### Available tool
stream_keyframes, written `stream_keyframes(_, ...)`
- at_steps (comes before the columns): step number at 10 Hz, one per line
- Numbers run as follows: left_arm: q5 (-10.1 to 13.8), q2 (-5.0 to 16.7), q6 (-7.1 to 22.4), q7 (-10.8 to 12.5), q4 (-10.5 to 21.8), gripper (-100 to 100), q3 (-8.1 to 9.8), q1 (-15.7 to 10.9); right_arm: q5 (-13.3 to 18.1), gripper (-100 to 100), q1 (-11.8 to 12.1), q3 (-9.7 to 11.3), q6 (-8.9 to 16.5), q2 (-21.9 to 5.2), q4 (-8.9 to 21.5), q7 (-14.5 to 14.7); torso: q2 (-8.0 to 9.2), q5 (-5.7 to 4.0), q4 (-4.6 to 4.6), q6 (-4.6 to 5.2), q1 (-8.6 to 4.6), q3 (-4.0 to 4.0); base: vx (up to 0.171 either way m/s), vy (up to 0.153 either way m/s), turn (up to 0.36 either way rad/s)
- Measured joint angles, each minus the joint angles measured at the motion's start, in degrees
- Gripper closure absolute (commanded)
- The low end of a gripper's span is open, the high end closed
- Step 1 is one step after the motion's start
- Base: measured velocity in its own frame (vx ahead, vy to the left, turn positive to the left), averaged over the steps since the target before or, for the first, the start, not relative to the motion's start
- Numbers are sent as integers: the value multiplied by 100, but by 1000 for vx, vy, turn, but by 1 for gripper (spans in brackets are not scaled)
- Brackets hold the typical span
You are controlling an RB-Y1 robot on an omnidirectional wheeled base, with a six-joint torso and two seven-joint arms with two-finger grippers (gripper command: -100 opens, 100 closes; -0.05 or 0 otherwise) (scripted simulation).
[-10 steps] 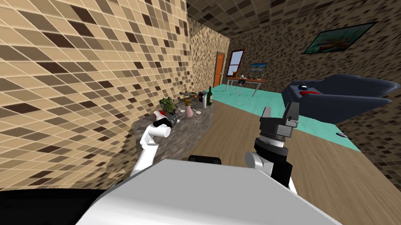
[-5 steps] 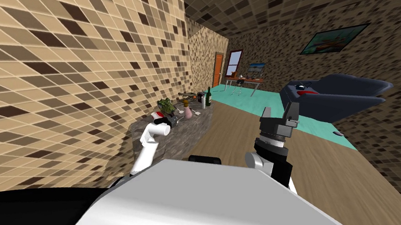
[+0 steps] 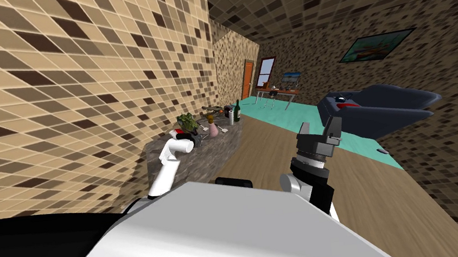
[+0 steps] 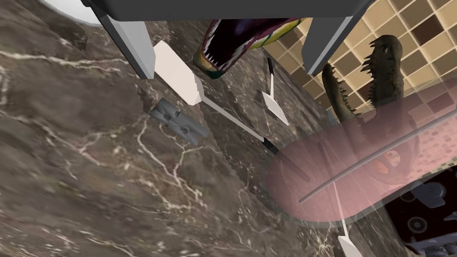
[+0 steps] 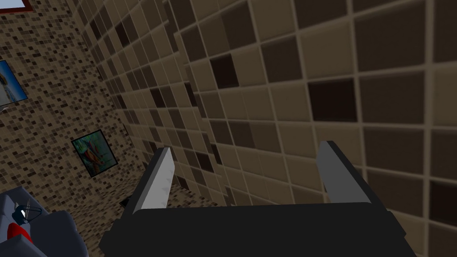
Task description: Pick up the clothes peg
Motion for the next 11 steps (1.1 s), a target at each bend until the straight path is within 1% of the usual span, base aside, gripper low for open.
stream_keyframes(2, 119, 66, 317, -6, 44, -100, 25, -47, 0, 0, 0, 0, 0, 0, 0, 0, -4, 0, -1, 0, 1, -2, 43, -7, -36)
stream_keyframes(7, 466, 279, 1151, -11, 303, -100, 91, -268, 0, 0, 0, 0, 0, 0, 0, 0, -11, 0, -2, 1, 2, -6, 51, 0, -33)
stream_keyframes(10, 635, 382, 1612, -15, 436, -100, 118, -324, 0, 0, 0, 0, 0, 0, 0, 0, -10, 0, -2, 0, 2, -6, 56, 0, -39)
stream_keyframes(11, 725, 444, 1776, -14, 488, -100, 141, -367, 0, 0, 0, 0, 0, 0, 0, 0, -11, 0, -2, 0, 2, -6, 52, -2, -25)
